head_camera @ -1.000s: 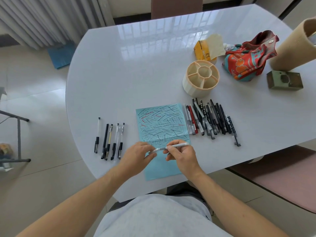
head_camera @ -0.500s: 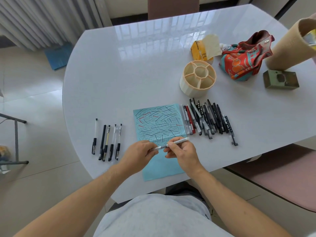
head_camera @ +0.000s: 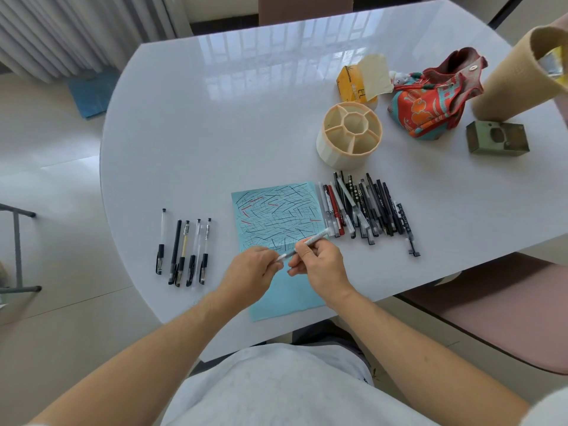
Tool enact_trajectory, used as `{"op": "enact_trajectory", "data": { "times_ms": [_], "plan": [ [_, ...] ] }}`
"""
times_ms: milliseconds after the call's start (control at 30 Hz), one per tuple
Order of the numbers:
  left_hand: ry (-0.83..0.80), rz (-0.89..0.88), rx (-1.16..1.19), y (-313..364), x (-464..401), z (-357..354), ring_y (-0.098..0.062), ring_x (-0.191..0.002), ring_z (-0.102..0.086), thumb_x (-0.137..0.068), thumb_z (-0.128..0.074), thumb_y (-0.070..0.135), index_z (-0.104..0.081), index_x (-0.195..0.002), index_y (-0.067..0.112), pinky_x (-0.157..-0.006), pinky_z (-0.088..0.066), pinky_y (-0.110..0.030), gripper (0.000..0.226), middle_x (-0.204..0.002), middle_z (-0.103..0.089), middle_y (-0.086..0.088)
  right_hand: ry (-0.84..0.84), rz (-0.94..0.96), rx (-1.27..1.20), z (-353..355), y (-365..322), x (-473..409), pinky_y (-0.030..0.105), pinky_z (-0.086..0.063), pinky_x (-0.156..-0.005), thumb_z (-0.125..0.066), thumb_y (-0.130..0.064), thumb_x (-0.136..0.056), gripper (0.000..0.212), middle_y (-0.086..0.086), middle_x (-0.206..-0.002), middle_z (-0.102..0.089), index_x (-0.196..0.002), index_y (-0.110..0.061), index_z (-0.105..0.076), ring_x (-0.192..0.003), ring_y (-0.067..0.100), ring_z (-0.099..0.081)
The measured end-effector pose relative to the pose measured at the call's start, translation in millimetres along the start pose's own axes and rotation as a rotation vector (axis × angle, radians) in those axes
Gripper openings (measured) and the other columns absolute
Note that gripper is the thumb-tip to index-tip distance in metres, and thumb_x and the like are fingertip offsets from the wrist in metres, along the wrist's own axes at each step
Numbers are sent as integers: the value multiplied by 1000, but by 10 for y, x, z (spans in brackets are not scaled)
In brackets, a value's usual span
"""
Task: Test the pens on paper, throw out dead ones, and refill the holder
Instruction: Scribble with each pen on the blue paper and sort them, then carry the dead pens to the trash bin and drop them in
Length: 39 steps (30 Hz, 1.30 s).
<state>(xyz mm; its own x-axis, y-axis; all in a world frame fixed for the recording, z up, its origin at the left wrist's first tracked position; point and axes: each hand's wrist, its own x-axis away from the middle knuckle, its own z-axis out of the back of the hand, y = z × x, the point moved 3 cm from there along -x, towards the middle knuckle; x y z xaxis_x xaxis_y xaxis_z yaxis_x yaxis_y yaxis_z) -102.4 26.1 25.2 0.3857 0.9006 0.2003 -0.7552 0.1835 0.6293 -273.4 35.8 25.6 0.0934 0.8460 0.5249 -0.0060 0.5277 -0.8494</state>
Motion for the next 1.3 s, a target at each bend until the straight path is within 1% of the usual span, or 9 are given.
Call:
{"op": "enact_trajectory", "data": {
  "times_ms": [233,367,533,633,800,933,1133,1200,1300],
  "plan": [
    [-79,86,154,20,59,-34,-21,-61,-50,-93,-60,25,-58,-69,10,-59,-43,-41,28,-62,-56,-2,-74,-52,55,21,57,-32,34,-61,-61,-57,-18,-105,15,8,-70,-73,-96,-6,-61,-56,25,-70],
    [-184,222,450,-21,86,-53,-7,-50,-42,-92,-66,25,-66,-67,15,-51,-35,-26,26,-56,-58,8,-178,-68,64,60,50,-46,40,-63,-68,-55,-19,-106,16,10,-72,-73,-96,-6,-59,-57,25,-70],
    [-210,285,602,-57,129,-90,-13,-50,-38,-91,-68,26,-71,-71,15,-50,-31,-26,23,-55,-55,6,-224,-75,74,61,23,-27,45,-64,-71,-55,-20,-106,19,12,-74,-73,-96,-4,-60,-58,26,-68],
    [-178,266,543,-60,215,-122,-8,-48,-36,-91,-68,30,-68,-68,17,-49,-31,-26,26,-50,-47,11,-198,-88,84,64,38,7,39,-62,-66,-57,-21,-105,21,12,-74,-74,-96,-3,-63,-58,26,-68],
    [-128,276,510,-68,142,-31,-1,-45,-42,-89,-71,36,-71,-69,28,-48,-33,-14,22,-53,-60,16,-115,-77,29,125,-71,-78,35,-61,-60,-59,-18,-104,21,10,-72,-71,-90,-4,-66,-54,18,-63],
    [-112,308,505,-152,106,14,-3,-62,-61,-88,-72,34,-77,-87,26,-61,-49,-20,9,-72,-72,11,46,-49,1,459,-266,-307,30,-59,-57,-56,-19,-105,22,6,-73,-70,-93,-3,-65,-54,15,-63],
    [21,356,436,-396,209,99,1,-72,-66,-88,-72,30,-76,-87,31,-71,-51,-19,4,-78,-73,18,231,5,580,1248,-580,-918,40,-60,-65,-57,-18,-102,9,10,-95,-68,-104,-11,-62,-72,21,-66],
    [42,383,401,-486,264,136,2,-71,-65,-88,-72,29,-76,-87,29,-72,-53,-22,4,-77,-72,18,226,42,855,1360,-614,-1096,36,-50,-65,-59,-21,-99,7,5,-89,-63,-99,-14,-59,-80,29,-62],
    [79,430,313,-593,387,224,1,-71,-64,-88,-70,30,-75,-88,29,-72,-54,-25,6,-76,-71,18,173,63,1094,1424,-556,-1276,39,-50,-81,-59,-26,-99,21,10,-102,-65,-116,-15,-61,-93,32,-57]
  ]
}}
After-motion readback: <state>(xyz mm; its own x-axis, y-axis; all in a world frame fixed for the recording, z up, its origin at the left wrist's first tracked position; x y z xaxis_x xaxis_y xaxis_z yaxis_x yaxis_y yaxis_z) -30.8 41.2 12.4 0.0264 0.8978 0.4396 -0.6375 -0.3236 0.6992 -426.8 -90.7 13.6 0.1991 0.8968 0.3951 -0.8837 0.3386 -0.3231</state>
